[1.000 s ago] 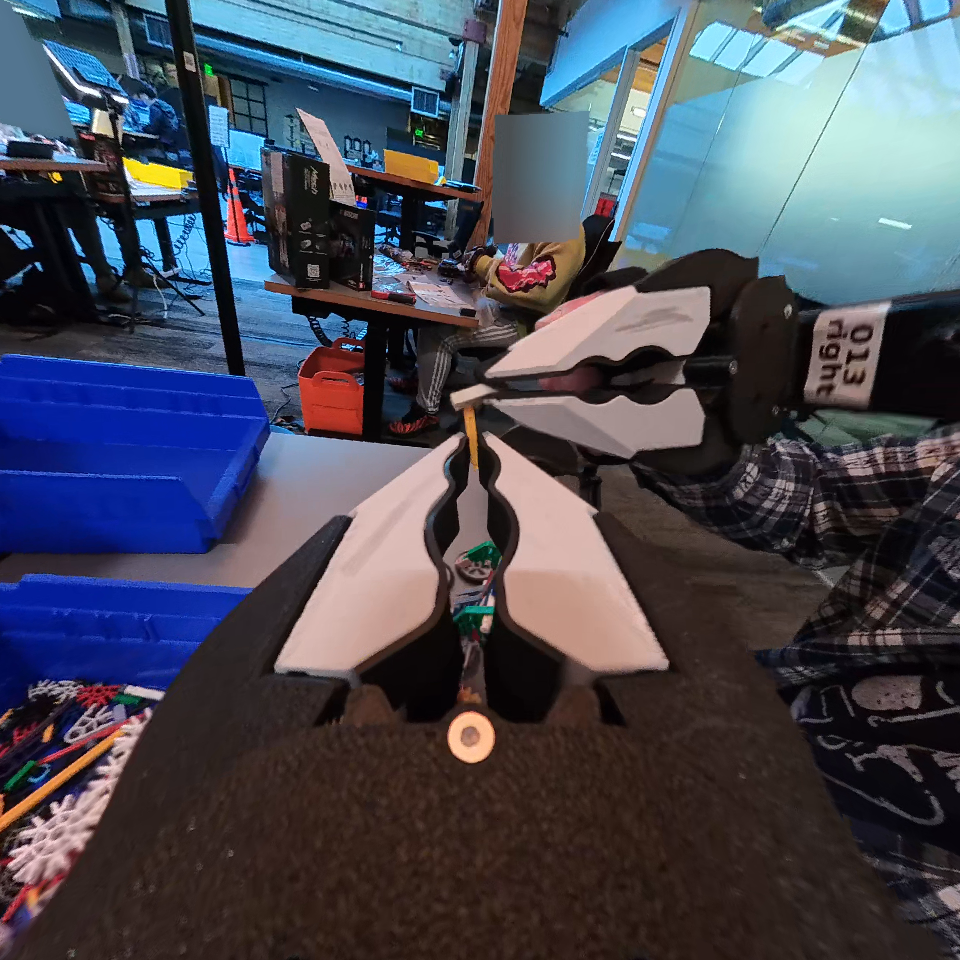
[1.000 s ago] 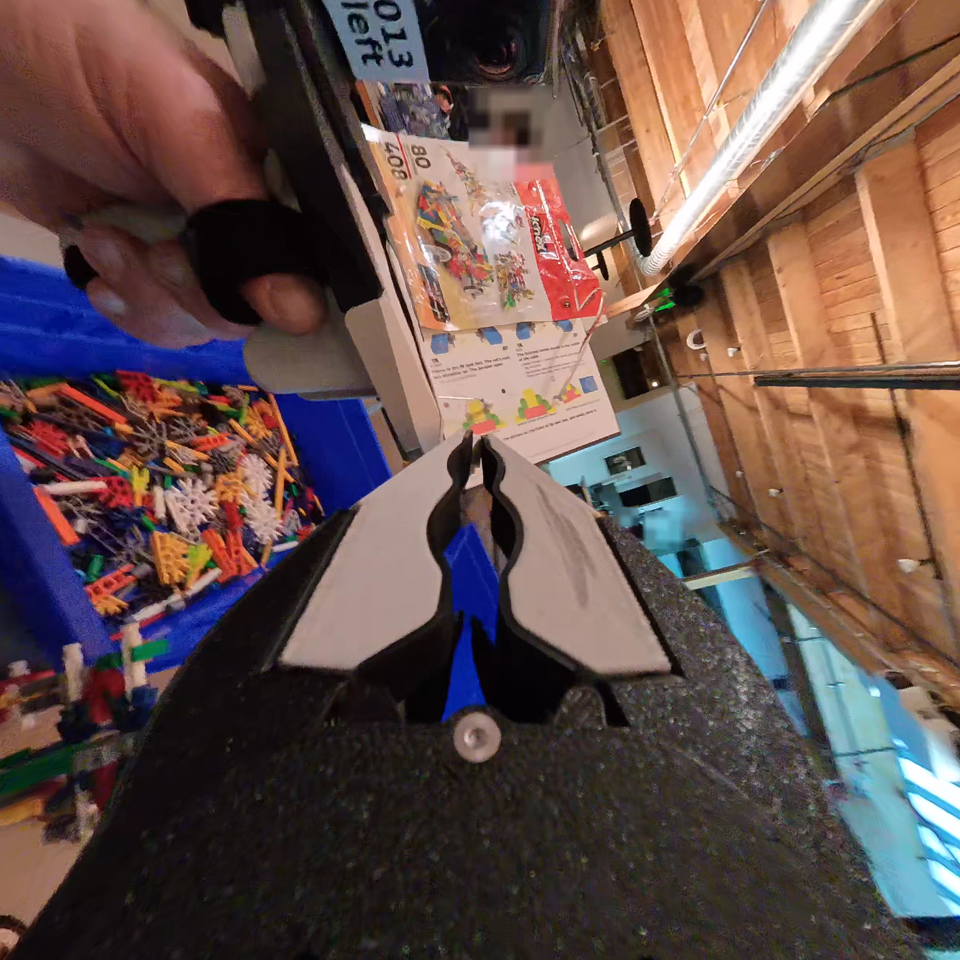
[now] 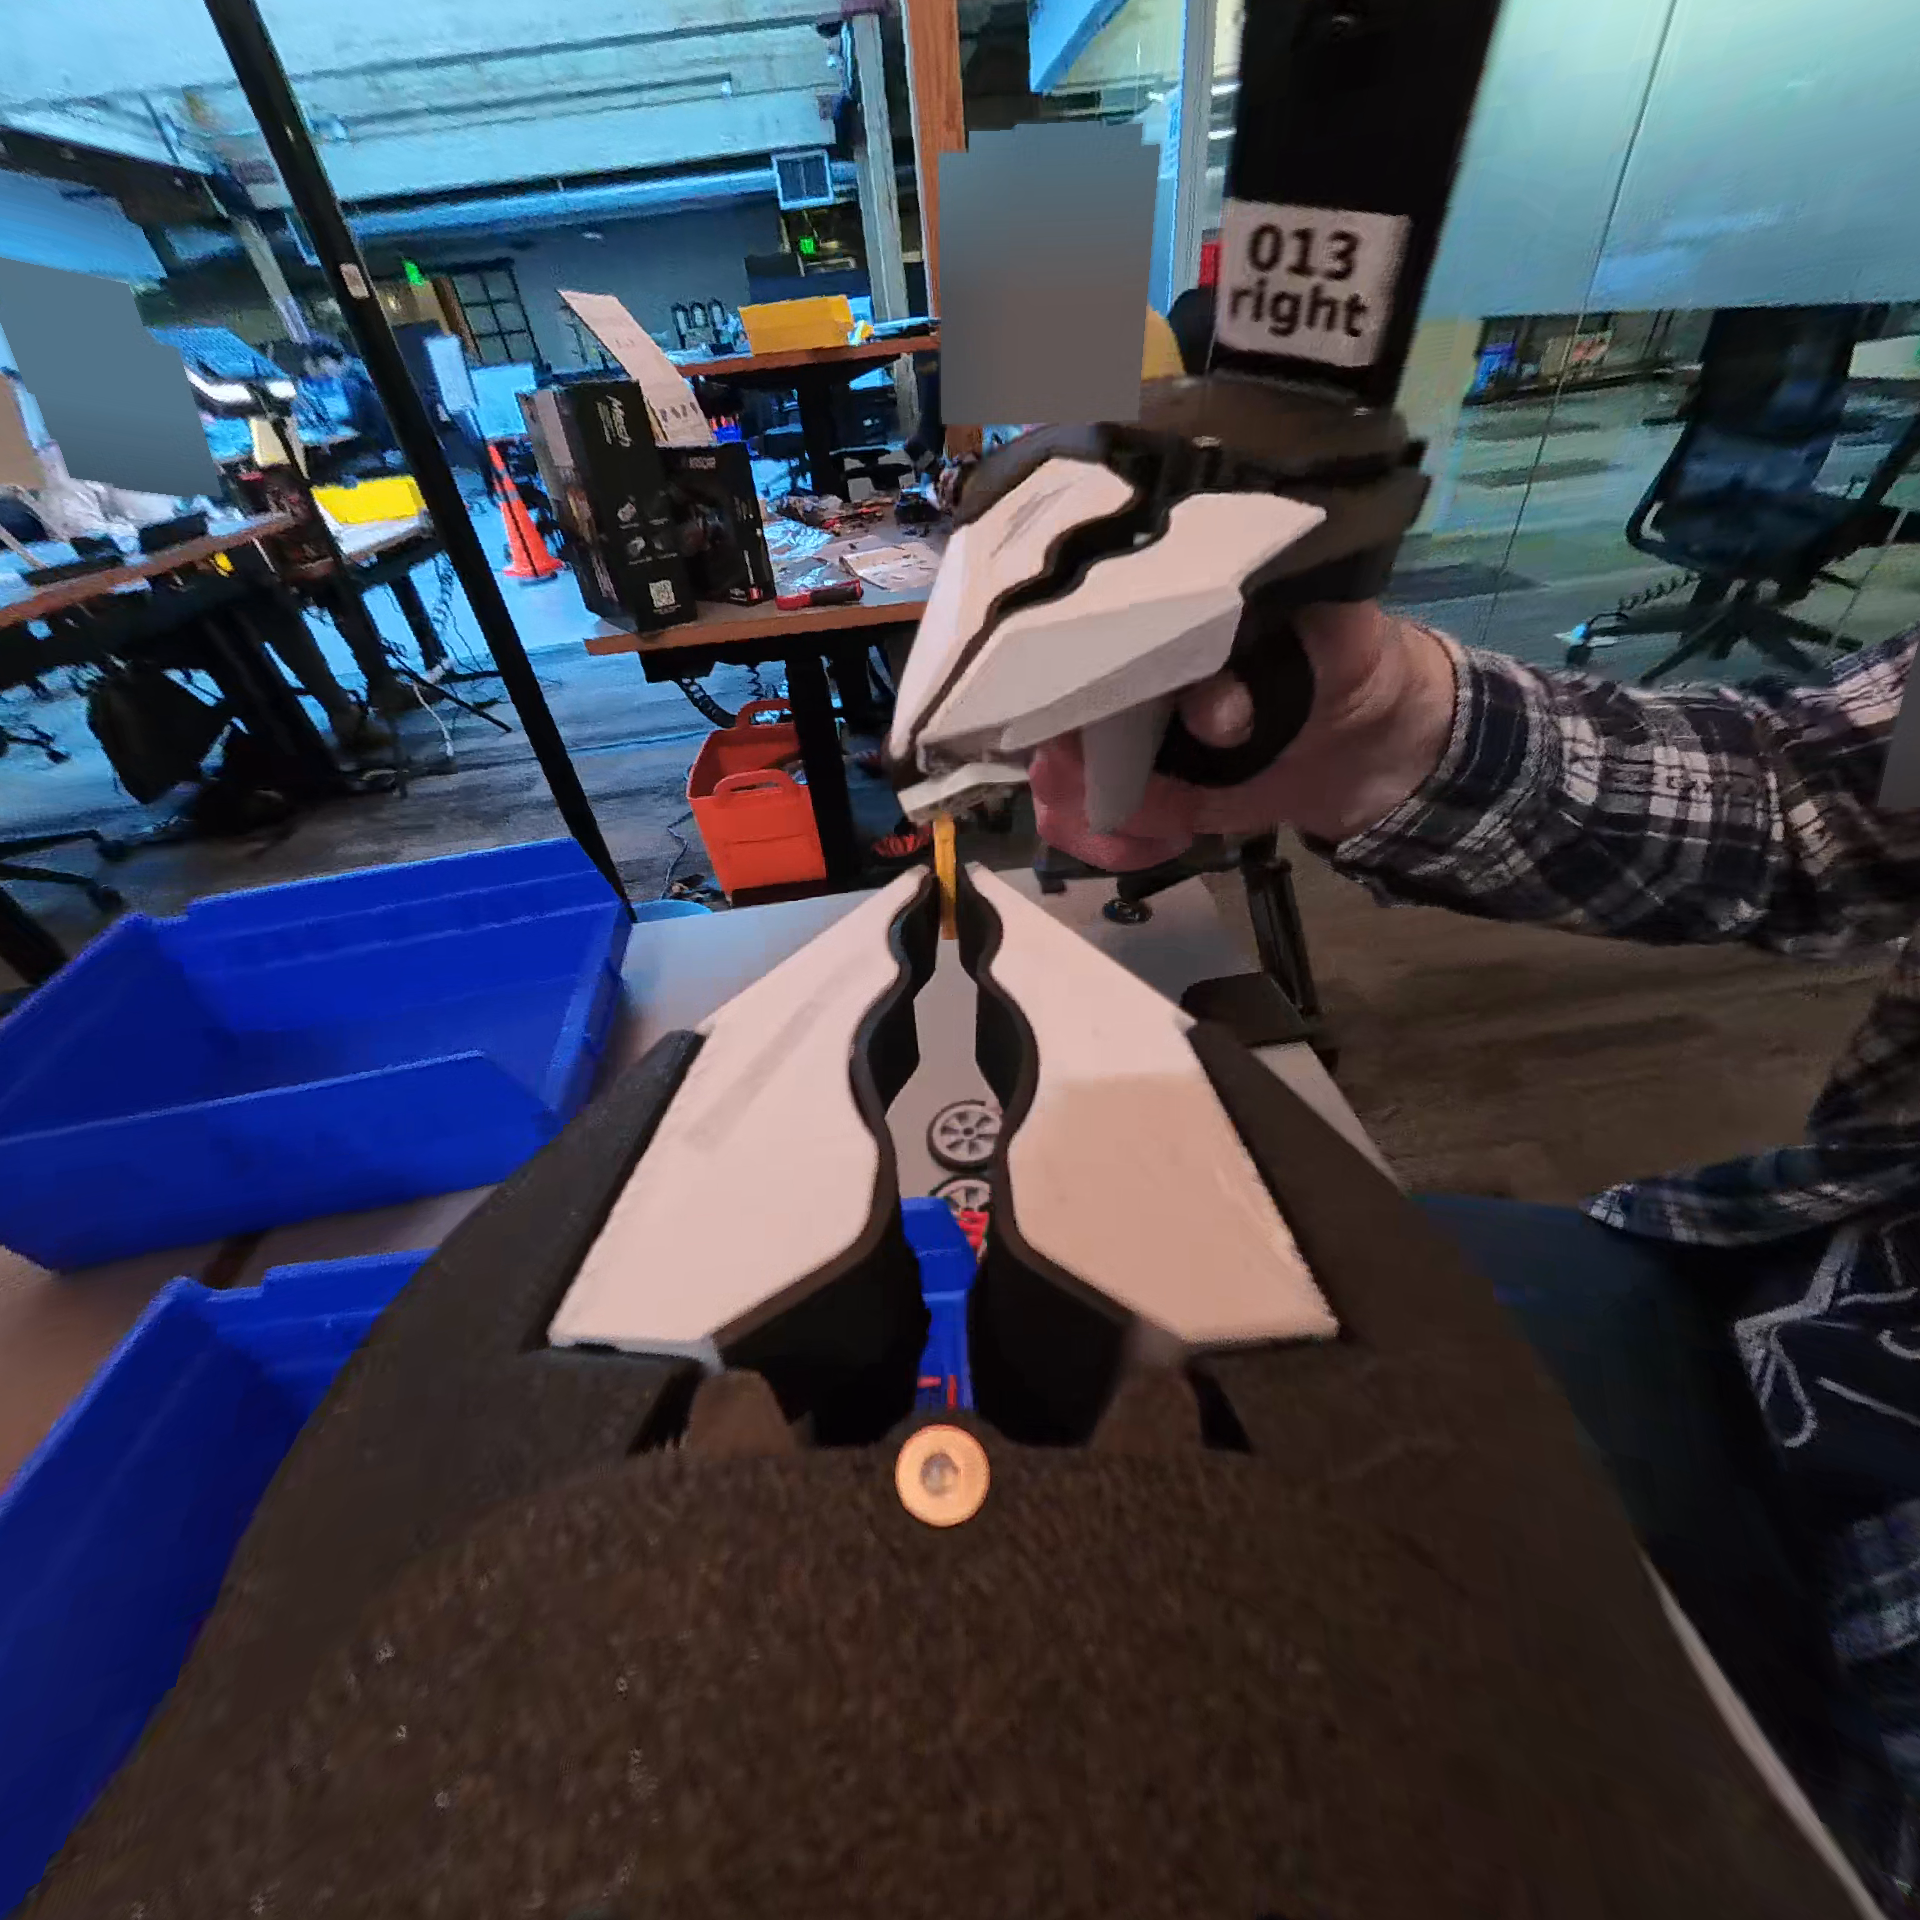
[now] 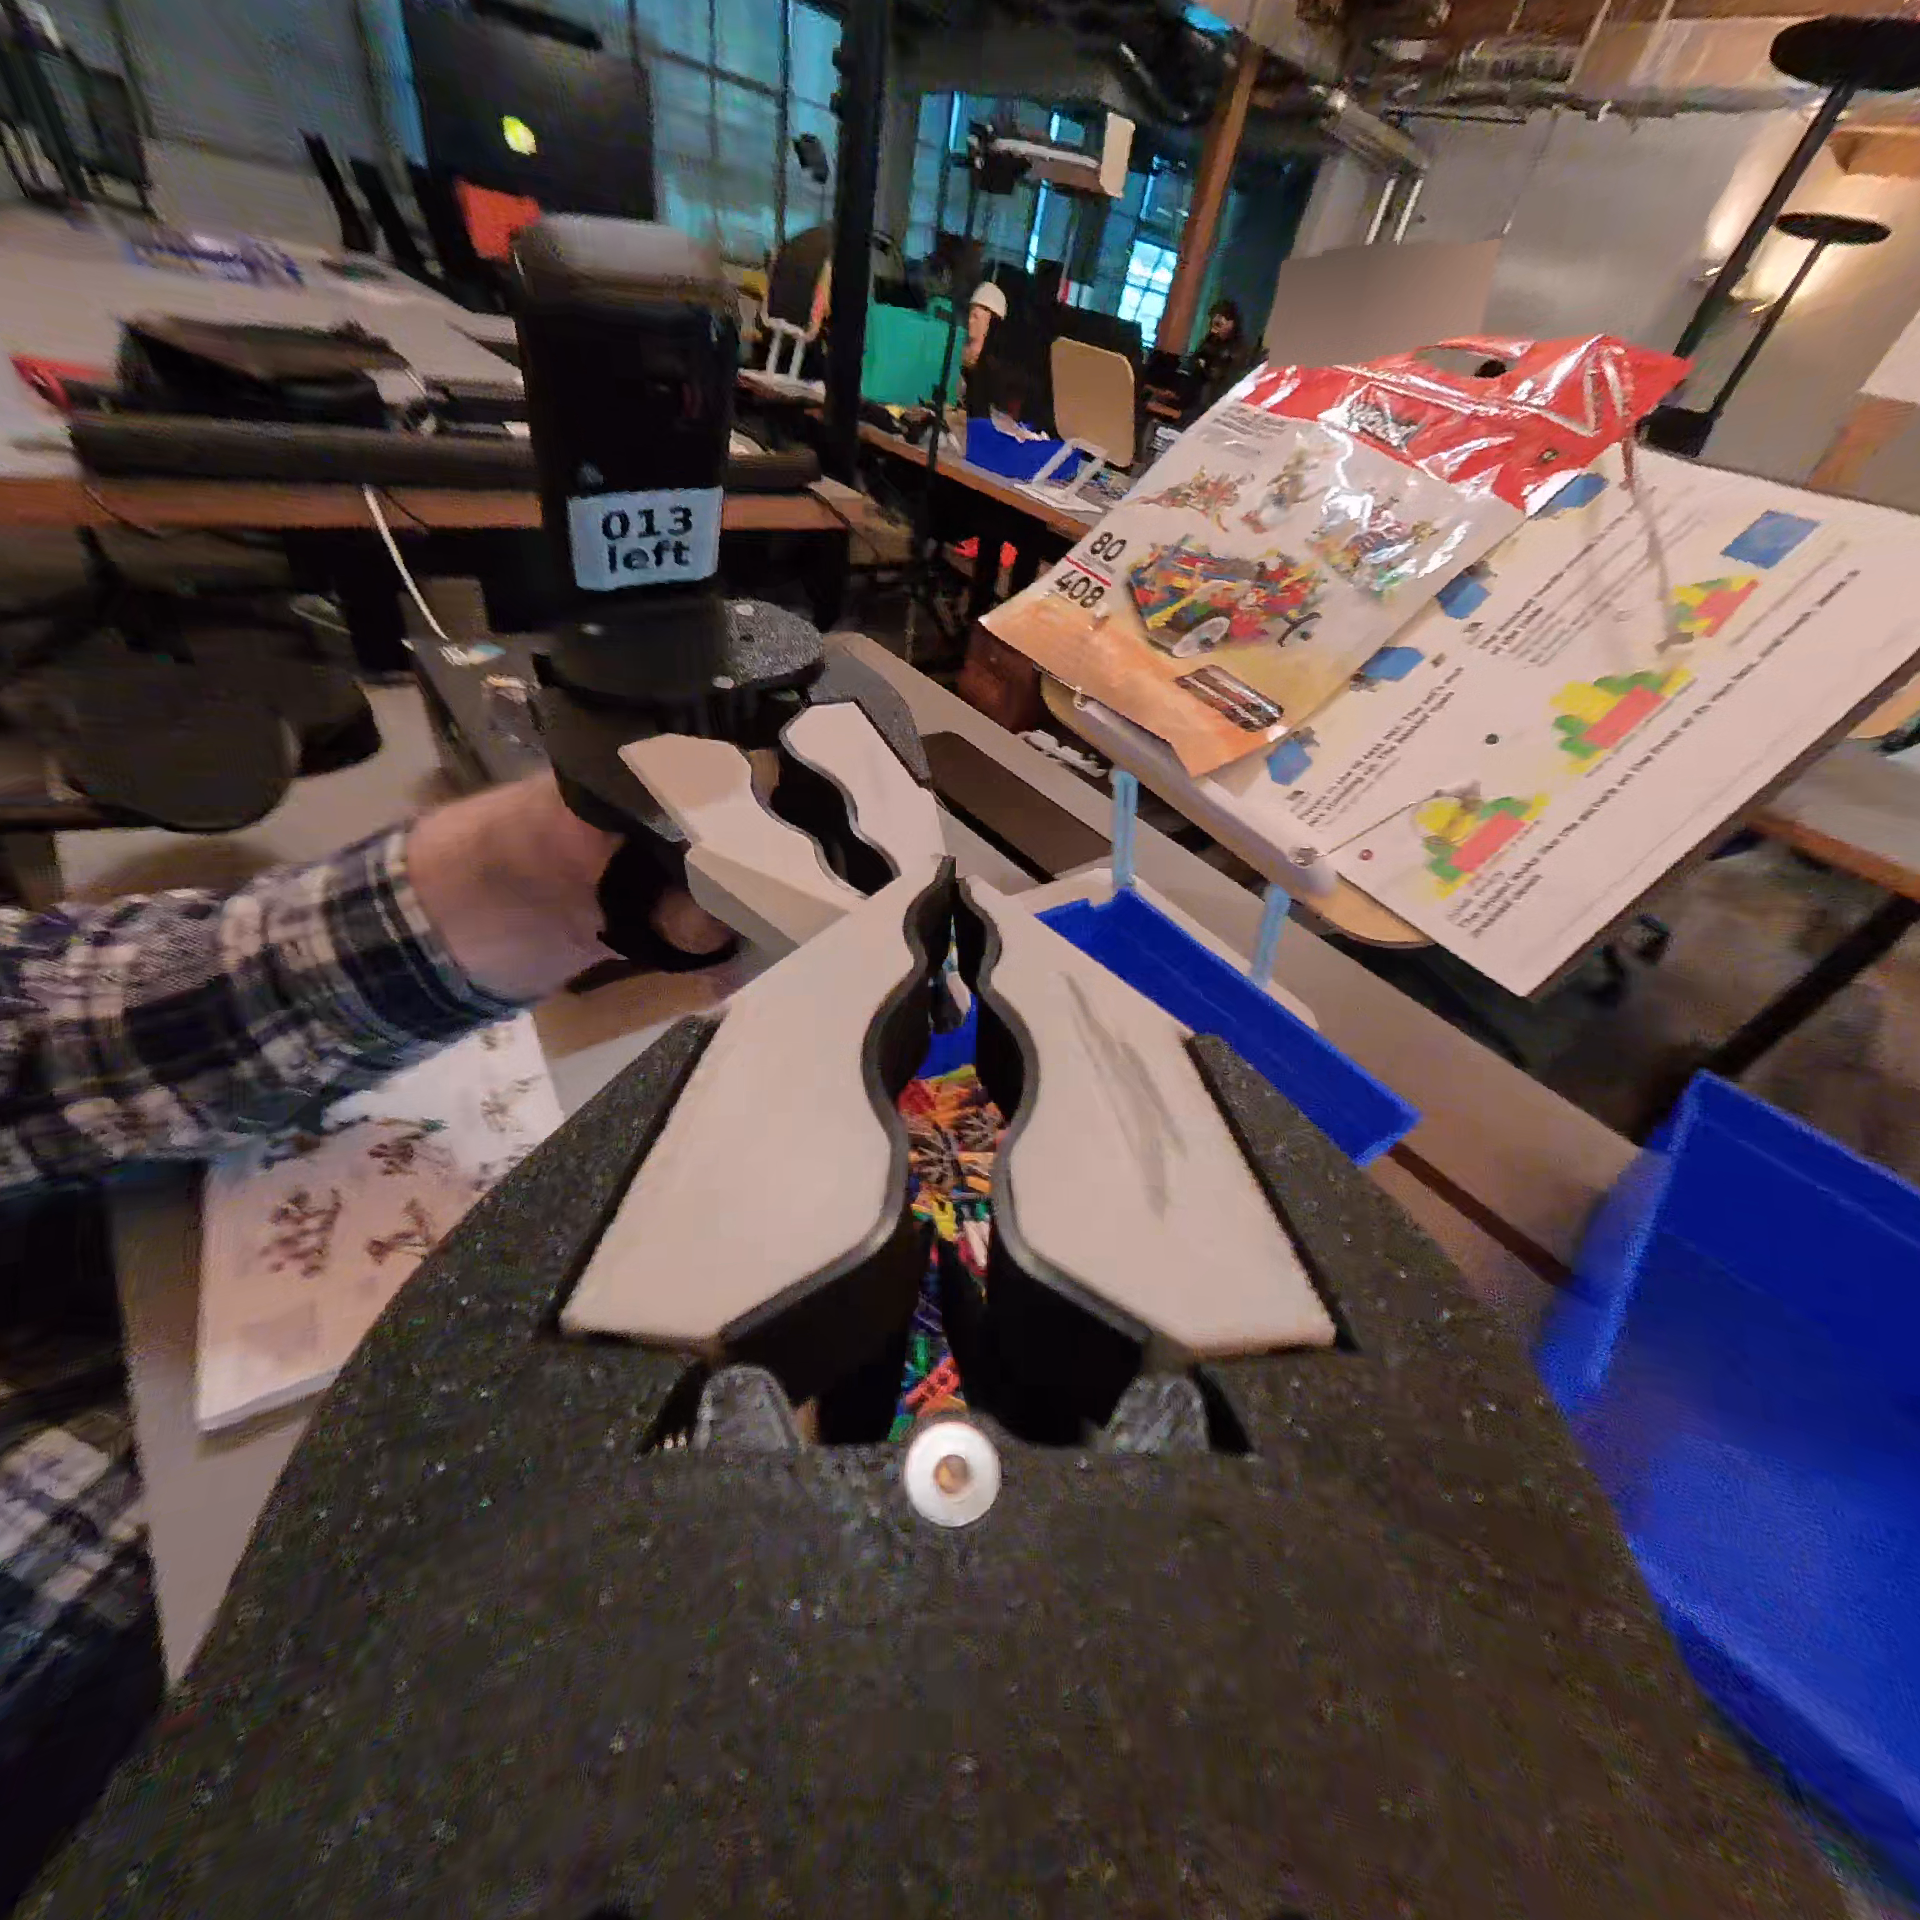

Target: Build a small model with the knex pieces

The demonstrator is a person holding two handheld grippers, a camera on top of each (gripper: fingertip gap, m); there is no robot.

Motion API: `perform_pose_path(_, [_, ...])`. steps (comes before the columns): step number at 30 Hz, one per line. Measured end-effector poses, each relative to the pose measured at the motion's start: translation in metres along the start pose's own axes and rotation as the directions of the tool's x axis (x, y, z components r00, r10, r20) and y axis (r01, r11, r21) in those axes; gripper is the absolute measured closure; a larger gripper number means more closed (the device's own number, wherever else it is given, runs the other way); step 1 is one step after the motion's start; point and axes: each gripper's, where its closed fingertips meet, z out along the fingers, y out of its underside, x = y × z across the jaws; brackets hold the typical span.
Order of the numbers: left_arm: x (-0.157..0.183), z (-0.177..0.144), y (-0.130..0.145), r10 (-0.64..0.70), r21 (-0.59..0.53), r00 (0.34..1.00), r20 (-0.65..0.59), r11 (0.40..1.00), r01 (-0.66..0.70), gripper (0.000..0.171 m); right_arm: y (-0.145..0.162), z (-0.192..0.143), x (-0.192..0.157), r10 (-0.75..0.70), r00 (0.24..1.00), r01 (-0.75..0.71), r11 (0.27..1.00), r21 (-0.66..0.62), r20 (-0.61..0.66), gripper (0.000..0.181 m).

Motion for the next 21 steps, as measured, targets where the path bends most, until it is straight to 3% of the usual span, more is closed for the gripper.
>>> perform_pose_path(5, [-0.007,-0.003,0.001,0.139,-0.031,0.987,0.086,0.990,-0.137,0.171,-0.009,-0.008,-0.010,0.237,0.955,-0.249,0.968,0.045,0.178,0.181])
perform_pose_path(7, [-0.006,-0.002,0.002,0.135,-0.054,0.987,0.087,0.990,-0.131,0.171,-0.006,-0.007,-0.007,0.261,0.950,-0.273,0.961,0.051,0.170,0.181])
perform_pose_path(9, [-0.010,-0.001,0.007,0.126,-0.082,0.987,0.103,0.990,-0.118,0.171,0.001,-0.006,0.000,0.215,0.972,-0.219,0.975,0.034,0.099,0.180])
perform_pose_path(10, [-0.011,-0.001,0.007,0.115,-0.076,0.988,0.103,0.991,-0.107,0.171,0.001,-0.007,0.001,0.178,0.982,-0.181,0.983,0.033,0.069,0.167])
perform_pose_path(13, [-0.011,-0.002,0.003,0.100,-0.053,0.990,0.098,0.994,-0.095,0.171,0.006,-0.008,0.002,-0.027,0.999,0.026,0.999,-0.031,-0.035,0.160])
perform_pose_path(15, [-0.013,-0.001,0.005,0.100,-0.073,0.988,0.117,0.993,-0.092,0.171,0.014,-0.007,0.003,-0.159,0.984,0.149,0.982,-0.118,-0.081,0.161])
perform_pose_path(17, [-0.010,0.000,0.003,0.107,-0.069,0.988,0.113,0.993,-0.099,0.171,0.018,-0.005,0.006,-0.259,0.958,0.238,0.958,-0.161,-0.123,0.174])
perform_pose_path(21, [-0.007,-0.002,0.001,0.163,-0.072,0.980,0.112,0.985,-0.156,0.171,0.013,-0.005,0.002,-0.309,0.943,0.291,0.945,-0.148,-0.122,0.180])
